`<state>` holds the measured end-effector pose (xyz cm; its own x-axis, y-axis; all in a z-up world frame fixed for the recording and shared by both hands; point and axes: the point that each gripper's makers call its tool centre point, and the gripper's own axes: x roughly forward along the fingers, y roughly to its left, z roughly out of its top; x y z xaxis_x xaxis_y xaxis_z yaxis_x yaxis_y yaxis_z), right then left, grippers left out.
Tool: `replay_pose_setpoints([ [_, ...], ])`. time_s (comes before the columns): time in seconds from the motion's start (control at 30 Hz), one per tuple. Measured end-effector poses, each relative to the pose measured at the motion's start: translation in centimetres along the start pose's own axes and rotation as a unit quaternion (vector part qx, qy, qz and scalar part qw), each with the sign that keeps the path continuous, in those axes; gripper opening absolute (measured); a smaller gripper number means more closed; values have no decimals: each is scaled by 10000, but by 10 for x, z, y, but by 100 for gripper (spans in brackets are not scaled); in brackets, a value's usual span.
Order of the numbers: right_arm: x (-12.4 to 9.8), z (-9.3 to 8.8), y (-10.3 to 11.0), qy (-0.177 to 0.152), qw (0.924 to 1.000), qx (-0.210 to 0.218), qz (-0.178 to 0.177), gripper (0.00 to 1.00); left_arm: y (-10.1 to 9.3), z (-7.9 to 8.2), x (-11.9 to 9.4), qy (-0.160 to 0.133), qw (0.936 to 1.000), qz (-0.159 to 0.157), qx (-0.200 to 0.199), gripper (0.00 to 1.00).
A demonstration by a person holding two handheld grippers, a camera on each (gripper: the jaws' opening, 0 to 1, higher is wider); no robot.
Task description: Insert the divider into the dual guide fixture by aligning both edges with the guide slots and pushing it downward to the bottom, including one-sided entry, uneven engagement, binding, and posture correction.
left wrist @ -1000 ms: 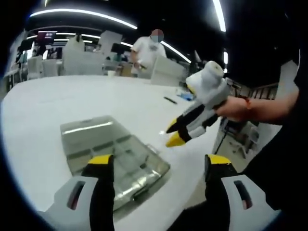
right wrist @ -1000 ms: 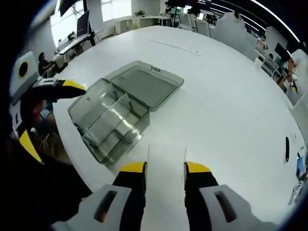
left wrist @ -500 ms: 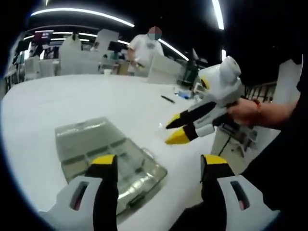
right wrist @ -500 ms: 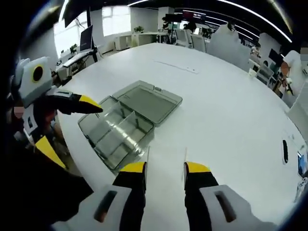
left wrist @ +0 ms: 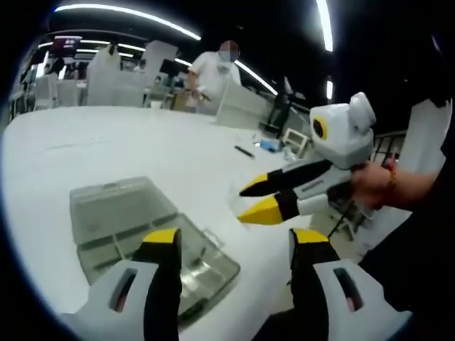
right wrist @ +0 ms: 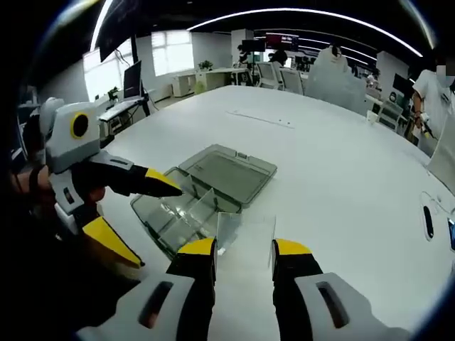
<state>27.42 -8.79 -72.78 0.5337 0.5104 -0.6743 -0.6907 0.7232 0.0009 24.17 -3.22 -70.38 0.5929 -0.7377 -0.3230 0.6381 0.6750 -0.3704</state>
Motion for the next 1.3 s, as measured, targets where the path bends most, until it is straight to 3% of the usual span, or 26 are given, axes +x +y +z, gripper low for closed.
replay_pose_setpoints([
  [0.37, -3, 5, 9, -208, 9995, -137, 196, 26, 4, 14, 4, -358, 9981, -43, -496, 47],
  [0.6, -4, 11, 11, -365, 9991, -104, 178, 26, 4, 10, 10, -312, 9974, -80, -651, 34],
  [1.1, -12, 11, 21, -447, 9985, -116, 282, 26, -2, 16, 15, -569, 9895, -279, -1299, 12],
  [1.3, -13, 10, 24, -452, 9985, -111, 291, 26, -7, 13, 18, -549, 9876, -389, -1417, 7],
])
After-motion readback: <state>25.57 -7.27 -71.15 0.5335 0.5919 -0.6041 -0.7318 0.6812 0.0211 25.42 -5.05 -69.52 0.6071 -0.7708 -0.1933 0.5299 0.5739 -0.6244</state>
